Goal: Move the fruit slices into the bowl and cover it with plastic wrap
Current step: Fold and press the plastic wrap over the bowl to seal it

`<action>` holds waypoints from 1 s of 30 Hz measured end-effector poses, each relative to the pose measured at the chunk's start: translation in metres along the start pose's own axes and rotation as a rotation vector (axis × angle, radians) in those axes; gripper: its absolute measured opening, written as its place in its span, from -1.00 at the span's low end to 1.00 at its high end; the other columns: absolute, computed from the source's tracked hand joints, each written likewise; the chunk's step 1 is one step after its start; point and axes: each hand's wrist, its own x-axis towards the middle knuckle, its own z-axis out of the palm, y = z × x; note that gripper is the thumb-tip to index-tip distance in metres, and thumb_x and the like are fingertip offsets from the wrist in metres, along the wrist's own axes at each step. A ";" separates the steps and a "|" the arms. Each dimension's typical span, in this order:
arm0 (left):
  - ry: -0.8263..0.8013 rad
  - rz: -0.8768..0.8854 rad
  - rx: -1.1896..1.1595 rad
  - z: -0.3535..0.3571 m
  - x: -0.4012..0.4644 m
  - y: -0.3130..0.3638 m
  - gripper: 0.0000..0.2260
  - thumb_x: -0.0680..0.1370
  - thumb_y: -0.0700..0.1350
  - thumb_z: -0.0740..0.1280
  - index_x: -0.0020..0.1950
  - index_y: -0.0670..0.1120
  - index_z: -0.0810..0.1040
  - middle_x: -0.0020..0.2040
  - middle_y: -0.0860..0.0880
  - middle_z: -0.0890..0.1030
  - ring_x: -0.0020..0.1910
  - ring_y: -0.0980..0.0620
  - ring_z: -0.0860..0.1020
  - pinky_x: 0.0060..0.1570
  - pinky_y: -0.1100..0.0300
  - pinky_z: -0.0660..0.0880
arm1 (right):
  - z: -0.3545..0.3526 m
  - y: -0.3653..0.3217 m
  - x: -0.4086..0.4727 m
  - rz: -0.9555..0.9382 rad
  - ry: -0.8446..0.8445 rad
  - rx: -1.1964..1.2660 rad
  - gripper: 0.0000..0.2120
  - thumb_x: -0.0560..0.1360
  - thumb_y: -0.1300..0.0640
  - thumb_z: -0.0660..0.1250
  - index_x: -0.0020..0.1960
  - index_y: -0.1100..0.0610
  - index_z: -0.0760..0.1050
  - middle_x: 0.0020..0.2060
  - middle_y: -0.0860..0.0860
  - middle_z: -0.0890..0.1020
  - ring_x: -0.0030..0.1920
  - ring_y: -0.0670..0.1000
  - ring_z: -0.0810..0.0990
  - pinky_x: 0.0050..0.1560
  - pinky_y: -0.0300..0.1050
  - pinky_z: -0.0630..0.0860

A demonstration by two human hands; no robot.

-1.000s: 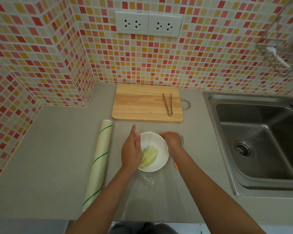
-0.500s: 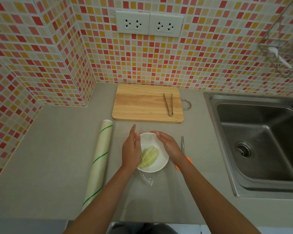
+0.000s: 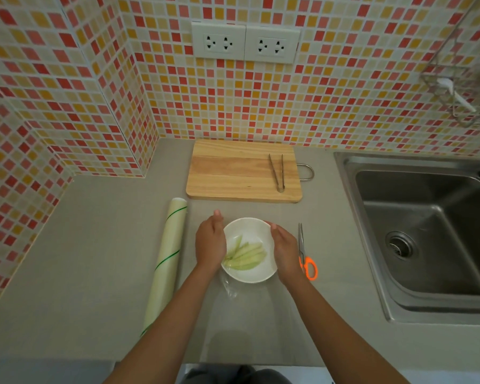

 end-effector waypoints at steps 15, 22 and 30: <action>-0.237 -0.264 0.299 0.003 0.003 -0.010 -0.30 0.58 0.32 -0.14 -0.07 -0.20 0.57 -0.13 -0.11 0.56 -0.07 -0.12 0.52 -0.08 0.10 0.36 | -0.008 -0.001 -0.013 -0.008 0.094 0.035 -0.69 0.62 0.18 0.17 -0.11 -0.02 0.64 -0.19 -0.07 0.70 -0.14 -0.10 0.64 -0.11 -0.25 0.57; -0.280 -0.396 -0.063 0.003 0.009 -0.008 -0.53 0.62 0.17 0.09 -0.26 -0.13 0.51 -0.15 -0.13 0.58 -0.15 -0.10 0.54 -0.16 0.13 0.43 | -0.009 -0.005 -0.015 -0.016 0.083 0.054 -0.71 0.62 0.20 0.15 -0.08 0.04 0.63 -0.16 -0.03 0.68 -0.19 -0.18 0.64 -0.17 -0.34 0.56; -0.236 -0.269 -0.076 0.000 0.002 -0.015 -0.53 0.62 0.14 0.14 -0.25 -0.19 0.53 -0.30 -0.08 0.56 -0.26 -0.05 0.51 -0.27 0.14 0.38 | -0.011 -0.003 -0.016 0.014 0.051 0.078 -0.74 0.62 0.21 0.14 0.01 0.15 0.62 -0.11 0.07 0.68 -0.15 -0.08 0.64 -0.18 -0.32 0.57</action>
